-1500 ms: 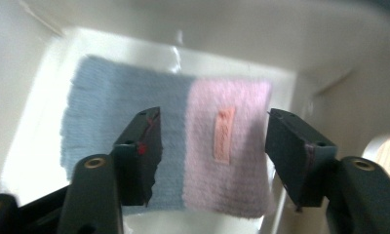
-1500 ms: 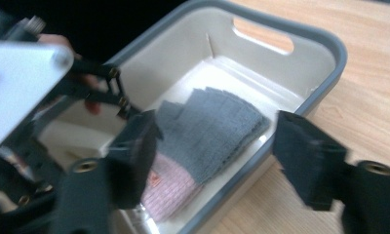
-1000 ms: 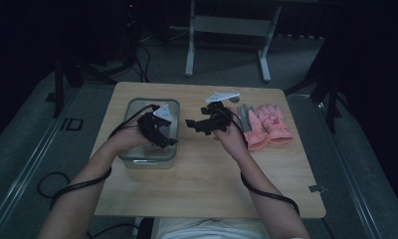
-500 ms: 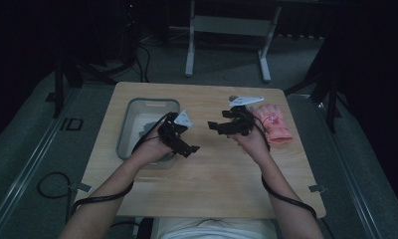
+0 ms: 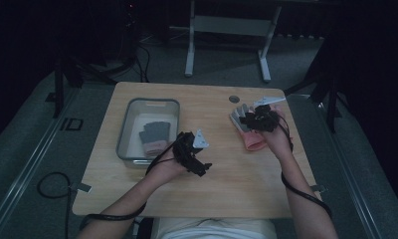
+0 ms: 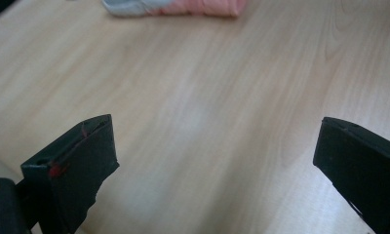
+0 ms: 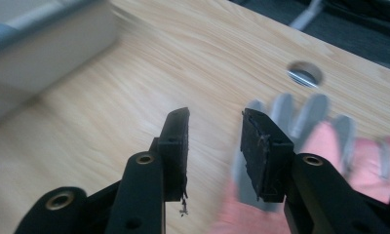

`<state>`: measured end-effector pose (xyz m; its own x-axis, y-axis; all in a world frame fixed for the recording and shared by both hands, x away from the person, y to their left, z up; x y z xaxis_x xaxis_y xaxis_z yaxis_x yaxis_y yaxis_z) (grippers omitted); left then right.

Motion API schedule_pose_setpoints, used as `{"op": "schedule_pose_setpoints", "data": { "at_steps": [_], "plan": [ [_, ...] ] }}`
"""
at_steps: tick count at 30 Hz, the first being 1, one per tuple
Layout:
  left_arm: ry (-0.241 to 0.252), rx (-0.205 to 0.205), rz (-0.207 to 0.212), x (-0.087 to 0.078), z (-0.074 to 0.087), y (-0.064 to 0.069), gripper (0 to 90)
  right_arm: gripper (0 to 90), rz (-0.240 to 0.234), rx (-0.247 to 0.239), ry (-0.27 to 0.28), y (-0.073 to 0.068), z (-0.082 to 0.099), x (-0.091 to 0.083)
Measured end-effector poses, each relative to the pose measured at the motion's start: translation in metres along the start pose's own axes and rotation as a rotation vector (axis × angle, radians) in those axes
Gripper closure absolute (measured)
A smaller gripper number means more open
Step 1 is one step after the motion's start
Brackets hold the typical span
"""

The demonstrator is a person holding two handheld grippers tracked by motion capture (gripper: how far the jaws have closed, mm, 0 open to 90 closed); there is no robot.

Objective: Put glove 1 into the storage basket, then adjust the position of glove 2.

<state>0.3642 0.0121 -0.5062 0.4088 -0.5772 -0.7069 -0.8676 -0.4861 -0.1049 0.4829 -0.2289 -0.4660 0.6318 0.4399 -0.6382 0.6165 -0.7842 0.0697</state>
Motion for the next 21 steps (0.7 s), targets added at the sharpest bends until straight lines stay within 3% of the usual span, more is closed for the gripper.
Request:
{"op": "schedule_pose_setpoints", "data": {
  "at_steps": [2, 5, 11, 17, 21],
  "plan": [
    [-0.01, 0.012, -0.003, 0.005, 0.004, 0.007, 1.6, 63.2, 0.013, -0.012, -0.012, 0.009, 0.003, 0.004],
    [-0.003, -0.006, 0.003, 0.01, 0.011, 0.013, 1.6, 63.4, 0.031, -0.041, -0.024, 0.018, 0.005, 0.011],
    [0.025, -0.027, -0.012, 0.02, 0.027, 0.029, 1.6, 63.2, 0.03, -0.099, -0.064, 0.026, 0.009, 0.029],
    [0.034, -0.051, -0.019, 0.03, 0.042, 0.042, 1.6, 63.2, 0.039, -0.106, -0.112, 0.032, 0.014, 0.044],
    [0.031, -0.043, -0.034, 0.035, 0.048, 0.05, 1.6, 62.4, 0.05, -0.118, -0.148, 0.036, 0.02, 0.052]
  ]
}}
Point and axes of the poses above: each handheld gripper's, and its own axes: x roughly forward along the jaws, z roughly out of its underside, y roughly to its right, the point moved 3 cm from there along x, roughly forward along the jaws, and after that the axes turned 3 degrees about z, right-handed, at the moved point
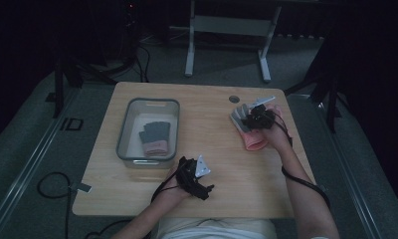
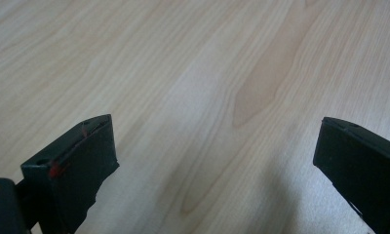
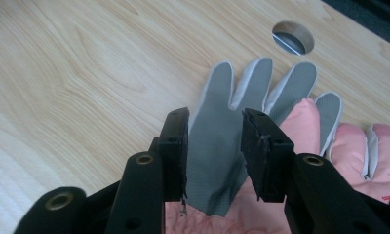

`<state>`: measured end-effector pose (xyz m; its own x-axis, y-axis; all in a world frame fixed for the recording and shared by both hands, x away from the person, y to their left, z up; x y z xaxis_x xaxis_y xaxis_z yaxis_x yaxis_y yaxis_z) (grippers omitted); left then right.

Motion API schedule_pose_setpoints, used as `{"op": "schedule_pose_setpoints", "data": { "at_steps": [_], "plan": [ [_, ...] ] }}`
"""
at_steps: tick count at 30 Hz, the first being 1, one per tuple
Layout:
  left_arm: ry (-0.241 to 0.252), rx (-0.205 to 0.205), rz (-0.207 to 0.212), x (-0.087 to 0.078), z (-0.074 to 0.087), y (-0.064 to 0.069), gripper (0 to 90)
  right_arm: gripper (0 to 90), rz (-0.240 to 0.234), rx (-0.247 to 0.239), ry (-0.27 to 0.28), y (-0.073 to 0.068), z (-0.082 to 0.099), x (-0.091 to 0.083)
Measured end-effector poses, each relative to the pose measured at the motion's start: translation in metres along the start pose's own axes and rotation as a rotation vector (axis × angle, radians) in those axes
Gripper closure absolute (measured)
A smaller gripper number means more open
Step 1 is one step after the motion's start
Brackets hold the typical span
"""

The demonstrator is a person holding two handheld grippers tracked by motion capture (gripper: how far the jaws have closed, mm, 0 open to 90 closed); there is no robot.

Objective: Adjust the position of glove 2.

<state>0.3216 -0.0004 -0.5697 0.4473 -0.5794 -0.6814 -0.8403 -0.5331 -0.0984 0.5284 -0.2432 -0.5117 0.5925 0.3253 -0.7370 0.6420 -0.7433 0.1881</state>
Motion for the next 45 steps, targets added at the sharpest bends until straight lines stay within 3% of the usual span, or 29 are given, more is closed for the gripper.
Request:
{"op": "schedule_pose_setpoints", "data": {
  "at_steps": [4, 8, 10, 12, 13, 14, 15, 17, 18, 19, 21, 26, 28, 29, 31, 35, 37, 42, 45],
  "plan": [
    [-0.012, -0.003, 0.011, 0.001, 0.004, 0.007, 1.6, 62.0, -0.008, -0.007, -0.016, 0.0, 0.002, 0.005],
    [0.005, -0.013, 0.004, -0.003, 0.006, 0.009, 1.6, 60.7, 0.016, -0.028, -0.112, 0.001, 0.014, 0.026],
    [0.012, -0.021, -0.002, -0.004, 0.006, 0.009, 1.6, 61.2, 0.01, -0.015, -0.122, 0.002, 0.016, 0.029],
    [0.018, -0.027, -0.006, -0.005, 0.007, 0.008, 1.6, 72.7, -0.012, 0.057, -0.127, 0.005, 0.021, 0.036],
    [0.022, -0.033, -0.007, -0.006, 0.008, 0.007, 1.6, 72.7, -0.012, 0.057, -0.127, 0.005, 0.021, 0.036],
    [0.028, -0.038, -0.018, -0.008, 0.009, 0.007, 1.6, 78.5, -0.022, 0.122, -0.122, 0.007, 0.023, 0.038],
    [0.028, -0.038, -0.018, -0.008, 0.009, 0.007, 1.6, 78.5, -0.022, 0.122, -0.122, 0.007, 0.023, 0.038],
    [0.033, -0.037, -0.035, -0.008, 0.01, 0.007, 1.6, 83.5, -0.031, 0.211, -0.11, 0.01, 0.026, 0.038],
    [0.031, -0.035, -0.04, -0.008, 0.011, 0.007, 1.6, 85.4, -0.03, 0.233, -0.104, 0.01, 0.026, 0.038],
    [0.033, -0.037, -0.048, -0.008, 0.012, 0.006, 1.6, 87.8, -0.017, 0.299, -0.091, 0.009, 0.022, 0.031],
    [0.031, -0.043, -0.045, -0.008, 0.013, 0.005, 1.6, 88.0, -0.01, 0.306, -0.081, 0.007, 0.02, 0.027],
    [0.042, -0.036, -0.059, -0.009, 0.014, 0.002, 1.6, 88.4, -0.015, 0.397, 0.055, -0.016, 0.001, -0.017],
    [0.059, -0.042, -0.066, -0.01, 0.014, 0.001, 1.6, 88.4, -0.008, 0.405, 0.088, -0.026, -0.006, -0.034],
    [0.064, -0.043, -0.07, -0.01, 0.014, 0.0, 1.6, 88.4, 0.002, 0.411, 0.122, -0.038, -0.012, -0.052],
    [0.07, -0.05, -0.058, -0.011, 0.015, -0.001, 1.6, 88.4, 0.01, 0.41, 0.131, -0.044, -0.015, -0.06],
    [0.069, -0.04, -0.052, -0.01, 0.016, -0.001, 1.6, 88.4, 0.023, 0.431, 0.138, -0.072, -0.014, -0.083],
    [0.068, -0.043, -0.043, -0.009, 0.017, -0.001, 1.6, 88.4, 0.026, 0.437, 0.132, -0.076, -0.012, -0.084],
    [0.068, -0.033, -0.031, -0.008, 0.017, 0.001, 1.6, 88.3, 0.028, 0.508, 0.112, -0.093, 0.005, -0.08],
    [0.068, -0.031, -0.026, -0.006, 0.017, 0.003, 1.6, 88.3, 0.027, 0.504, 0.063, -0.103, 0.018, -0.066]
  ]
}}
Point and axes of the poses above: each handheld gripper's, and its own axes: x roughly forward along the jaws, z roughly out of its underside, y roughly to its right, the point moved 3 cm from there along x, roughly forward along the jaws, and after that the axes turned 3 degrees about z, right-handed, at the moved point
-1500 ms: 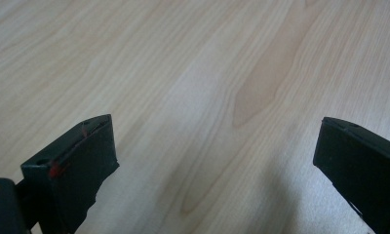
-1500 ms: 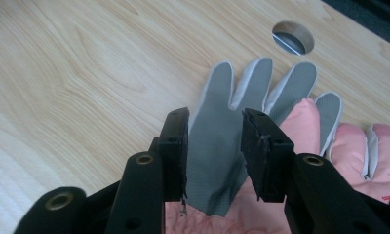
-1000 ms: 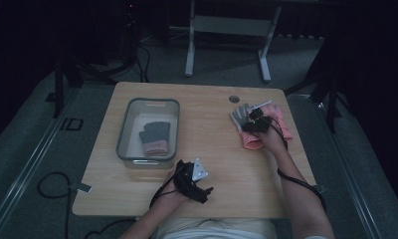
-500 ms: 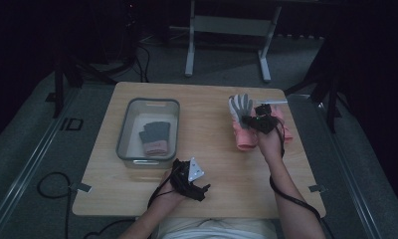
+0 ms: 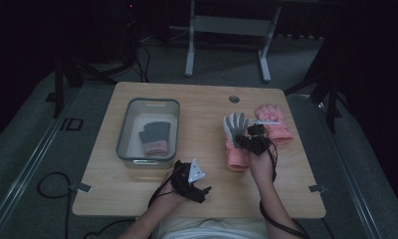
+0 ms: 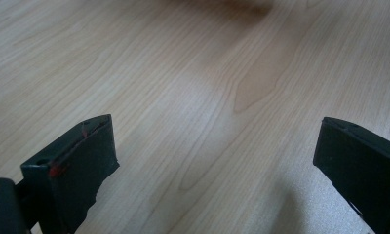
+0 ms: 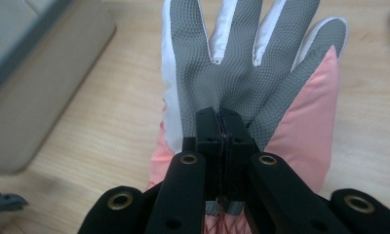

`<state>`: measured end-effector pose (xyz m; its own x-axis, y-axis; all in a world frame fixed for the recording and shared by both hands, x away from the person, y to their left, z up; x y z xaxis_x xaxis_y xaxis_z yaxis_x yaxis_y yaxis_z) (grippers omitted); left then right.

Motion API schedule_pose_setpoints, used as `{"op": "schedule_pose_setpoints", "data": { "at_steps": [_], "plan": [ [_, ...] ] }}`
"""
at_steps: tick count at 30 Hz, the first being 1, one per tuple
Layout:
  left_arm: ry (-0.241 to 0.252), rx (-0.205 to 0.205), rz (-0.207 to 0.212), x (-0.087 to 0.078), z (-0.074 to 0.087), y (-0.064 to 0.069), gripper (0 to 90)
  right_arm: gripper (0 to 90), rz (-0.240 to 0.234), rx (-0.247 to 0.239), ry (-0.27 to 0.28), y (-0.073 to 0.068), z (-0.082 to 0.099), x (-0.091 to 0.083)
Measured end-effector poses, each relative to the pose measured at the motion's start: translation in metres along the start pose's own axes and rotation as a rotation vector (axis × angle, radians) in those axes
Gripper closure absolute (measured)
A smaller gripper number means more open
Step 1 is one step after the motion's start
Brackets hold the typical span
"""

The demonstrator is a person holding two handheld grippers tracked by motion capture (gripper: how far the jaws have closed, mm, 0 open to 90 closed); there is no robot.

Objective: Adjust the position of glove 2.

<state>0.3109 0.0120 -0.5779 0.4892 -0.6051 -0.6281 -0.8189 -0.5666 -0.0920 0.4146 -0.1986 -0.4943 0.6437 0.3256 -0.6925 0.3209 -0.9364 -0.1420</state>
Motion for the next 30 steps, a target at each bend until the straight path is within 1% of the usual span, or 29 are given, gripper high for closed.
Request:
{"op": "schedule_pose_setpoints", "data": {
  "at_steps": [1, 5, 6, 7, 8, 9, 10, 11, 12, 13, 14, 16, 19, 21, 22, 24, 25, 26, 27, 28, 30],
  "plan": [
    [0.002, 0.004, 0.001, 0.0, 0.0, 0.001, 1.6, 88.3, 0.0, 0.0, 0.0, 0.0, 0.0, 0.0],
    [0.007, 0.01, -0.002, 0.002, 0.001, 0.005, 1.6, 88.3, -0.002, -0.003, -0.033, -0.004, 0.01, 0.013],
    [0.007, 0.01, -0.002, 0.002, 0.001, 0.005, 1.6, 88.3, -0.002, -0.003, -0.033, -0.004, 0.01, 0.013],
    [0.011, 0.012, -0.002, 0.003, 0.001, 0.007, 1.6, 88.3, -0.003, -0.017, -0.051, -0.01, 0.013, 0.028],
    [0.009, 0.012, -0.002, 0.003, 0.001, 0.007, 1.6, 88.3, -0.003, -0.017, -0.051, -0.01, 0.013, 0.028],
    [0.009, 0.012, -0.004, 0.003, 0.001, 0.007, 1.6, 88.2, -0.011, -0.019, -0.061, -0.013, 0.014, 0.036],
    [0.012, 0.009, -0.001, 0.003, 0.001, 0.007, 1.6, 88.2, -0.011, -0.019, -0.061, -0.013, 0.014, 0.036],
    [0.013, 0.006, 0.001, 0.003, 0.001, 0.007, 1.6, 88.2, -0.013, -0.034, -0.077, -0.018, 0.016, 0.044],
    [0.013, 0.006, 0.003, 0.003, 0.001, 0.007, 1.6, 88.2, -0.013, -0.034, -0.077, -0.018, 0.016, 0.044],
    [0.011, 0.007, 0.001, 0.003, 0.001, 0.006, 1.6, 88.1, -0.011, -0.049, -0.09, -0.022, 0.019, 0.051],
    [0.013, 0.008, 0.001, 0.002, 0.001, 0.006, 1.6, 88.1, -0.014, -0.045, -0.095, -0.023, 0.02, 0.054],
    [0.012, 0.006, 0.003, 0.002, 0.001, 0.006, 1.6, 87.8, -0.007, -0.067, -0.108, -0.026, 0.022, 0.06],
    [0.014, 0.008, 0.002, 0.002, 0.001, 0.006, 1.6, 87.6, -0.008, -0.07, -0.113, -0.027, 0.023, 0.062],
    [0.016, 0.008, 0.005, 0.002, 0.002, 0.006, 1.6, 86.1, 0.002, -0.103, -0.123, -0.029, 0.024, 0.067],
    [0.014, 0.01, 0.005, 0.002, 0.002, 0.006, 1.6, 85.1, 0.003, -0.107, -0.125, -0.029, 0.024, 0.068],
    [0.014, 0.011, 0.005, 0.002, 0.002, 0.006, 1.6, 84.1, 0.002, -0.106, -0.125, -0.029, 0.024, 0.069],
    [0.014, 0.01, 0.005, 0.003, 0.002, 0.006, 1.6, 82.7, -0.003, -0.097, -0.128, -0.029, 0.024, 0.069],
    [0.013, 0.01, 0.005, 0.003, 0.002, 0.006, 1.6, 78.5, -0.011, -0.096, -0.116, -0.029, 0.021, 0.065],
    [0.015, 0.008, 0.006, 0.003, 0.002, 0.005, 1.6, 76.6, -0.017, -0.095, -0.11, -0.03, 0.019, 0.063],
    [0.015, 0.006, 0.007, 0.002, 0.002, 0.005, 1.6, 71.9, -0.028, -0.1, -0.092, -0.03, 0.017, 0.059],
    [0.013, 0.008, 0.007, 0.003, 0.002, 0.006, 1.6, 68.8, -0.054, -0.094, -0.054, -0.03, 0.01, 0.049]
  ]
}}
Point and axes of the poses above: each handheld gripper's, and its own axes: x roughly forward along the jaws, z roughly out of its underside, y roughly to its right, the point moved 3 cm from there along x, roughly forward along the jaws, and after that the axes turned 3 degrees about z, right-handed, at the moved point
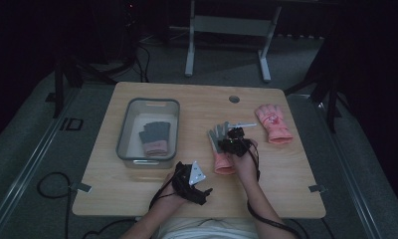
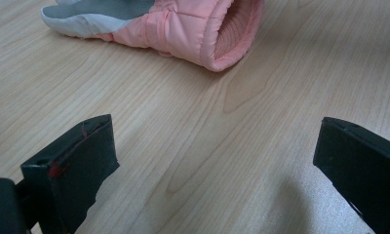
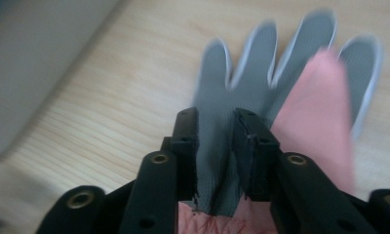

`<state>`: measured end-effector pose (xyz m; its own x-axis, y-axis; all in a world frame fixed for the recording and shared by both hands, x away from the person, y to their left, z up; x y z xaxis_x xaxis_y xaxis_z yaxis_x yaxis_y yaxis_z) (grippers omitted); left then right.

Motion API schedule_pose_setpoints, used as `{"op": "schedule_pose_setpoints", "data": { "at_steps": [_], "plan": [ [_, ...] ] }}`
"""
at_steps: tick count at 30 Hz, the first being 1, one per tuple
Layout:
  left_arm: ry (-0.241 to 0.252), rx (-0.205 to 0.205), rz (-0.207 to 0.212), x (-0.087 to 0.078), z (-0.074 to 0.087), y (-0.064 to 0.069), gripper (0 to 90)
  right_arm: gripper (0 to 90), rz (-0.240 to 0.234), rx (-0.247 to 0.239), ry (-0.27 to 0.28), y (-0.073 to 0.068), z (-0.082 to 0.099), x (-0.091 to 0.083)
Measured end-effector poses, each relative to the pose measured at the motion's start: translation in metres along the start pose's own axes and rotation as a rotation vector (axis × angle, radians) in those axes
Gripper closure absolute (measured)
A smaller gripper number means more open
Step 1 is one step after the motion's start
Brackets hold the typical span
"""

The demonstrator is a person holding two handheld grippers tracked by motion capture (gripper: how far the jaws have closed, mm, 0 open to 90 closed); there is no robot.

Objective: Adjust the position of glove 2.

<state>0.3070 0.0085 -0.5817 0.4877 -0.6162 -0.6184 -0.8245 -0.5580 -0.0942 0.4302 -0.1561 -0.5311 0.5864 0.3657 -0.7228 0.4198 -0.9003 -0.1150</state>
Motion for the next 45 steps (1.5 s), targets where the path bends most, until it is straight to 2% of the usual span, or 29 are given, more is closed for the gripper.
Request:
{"op": "schedule_pose_setpoints", "data": {
  "at_steps": [1, 2, 4, 7, 11, 12, 14, 16, 17, 18, 19, 20, 25, 28, 31, 35, 37, 39, 41, 45],
  "plan": [
    [0.003, 0.002, 0.0, 0.0, 0.0, 0.0, 1.6, 65.1, 0.001, -0.013, 0.047, 0.004, -0.008, -0.012],
    [0.0, 0.012, 0.004, 0.001, 0.0, 0.0, 1.6, 65.1, 0.001, -0.013, 0.047, 0.004, -0.008, -0.012],
    [0.0, 0.025, -0.001, 0.001, 0.0, 0.001, 1.6, 63.3, 0.017, -0.023, 0.085, 0.011, -0.015, -0.024],
    [0.003, 0.019, 0.008, 0.001, 0.0, 0.001, 1.6, 62.2, 0.052, -0.033, 0.119, 0.031, -0.025, -0.037],
    [0.004, 0.019, 0.011, 0.0, 0.0, 0.002, 1.6, 61.1, 0.114, -0.048, 0.145, 0.067, -0.032, -0.051],
    [0.006, 0.021, 0.012, 0.001, 0.0, 0.002, 1.6, 59.5, 0.117, -0.06, 0.159, 0.077, -0.033, -0.054],
    [0.005, 0.025, 0.011, 0.001, 0.0, 0.002, 1.6, 58.6, 0.16, -0.058, 0.176, 0.099, -0.034, -0.059],
    [0.01, 0.02, 0.012, 0.001, 0.0, 0.001, 1.6, 58.2, 0.17, -0.057, 0.199, 0.121, -0.035, -0.063],
    [0.01, 0.019, 0.011, 0.0, 0.0, 0.001, 1.6, 58.5, 0.198, -0.055, 0.193, 0.135, -0.036, -0.065],
    [0.01, 0.019, 0.011, 0.0, 0.0, 0.001, 1.6, 58.5, 0.198, -0.055, 0.193, 0.135, -0.036, -0.065],
    [0.01, 0.017, 0.011, 0.001, 0.0, 0.001, 1.6, 58.8, 0.201, -0.053, 0.189, 0.144, -0.037, -0.066],
    [0.01, 0.016, 0.012, 0.001, 0.0, 0.001, 1.6, 58.9, 0.218, -0.034, 0.183, 0.166, -0.04, -0.067],
    [0.015, 0.02, 0.017, 0.001, 0.0, 0.0, 1.6, 58.4, 0.251, -0.038, 0.155, 0.201, -0.043, -0.058],
    [0.017, 0.018, 0.018, 0.001, 0.0, 0.0, 1.6, 57.3, 0.25, -0.032, 0.118, 0.215, -0.042, -0.047],
    [0.016, 0.019, 0.016, 0.001, 0.0, 0.001, 1.6, 55.6, 0.246, -0.042, 0.092, 0.222, -0.043, -0.036],
    [0.016, 0.017, 0.016, 0.002, 0.0, 0.0, 1.6, 54.9, 0.239, -0.06, 0.052, 0.228, -0.043, -0.02],
    [0.02, 0.018, 0.016, 0.001, 0.0, 0.0, 1.6, 54.5, 0.257, -0.081, 0.031, 0.23, -0.043, -0.014],
    [0.021, 0.016, 0.021, 0.001, 0.0, 0.0, 1.6, 53.3, 0.247, -0.09, 0.018, 0.23, -0.043, -0.008],
    [0.02, 0.019, 0.022, 0.001, 0.0, 0.001, 1.6, 51.6, 0.252, -0.104, -0.019, 0.232, -0.041, -0.001],
    [0.02, 0.023, 0.024, 0.001, -0.001, 0.002, 1.6, 51.7, 0.255, -0.092, -0.067, 0.235, -0.037, 0.011]
  ]
}}
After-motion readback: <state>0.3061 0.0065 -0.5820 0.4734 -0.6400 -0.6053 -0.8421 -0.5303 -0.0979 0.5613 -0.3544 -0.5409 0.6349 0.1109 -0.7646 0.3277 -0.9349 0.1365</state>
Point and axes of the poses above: each handheld gripper's, and its own axes: x roughly forward along the jaws, z roughly out of its underside, y roughly to its right, the point moved 3 cm from there along x, roughly forward along the jaws, and after that the axes turned 3 degrees about z, right-handed, at the moved point
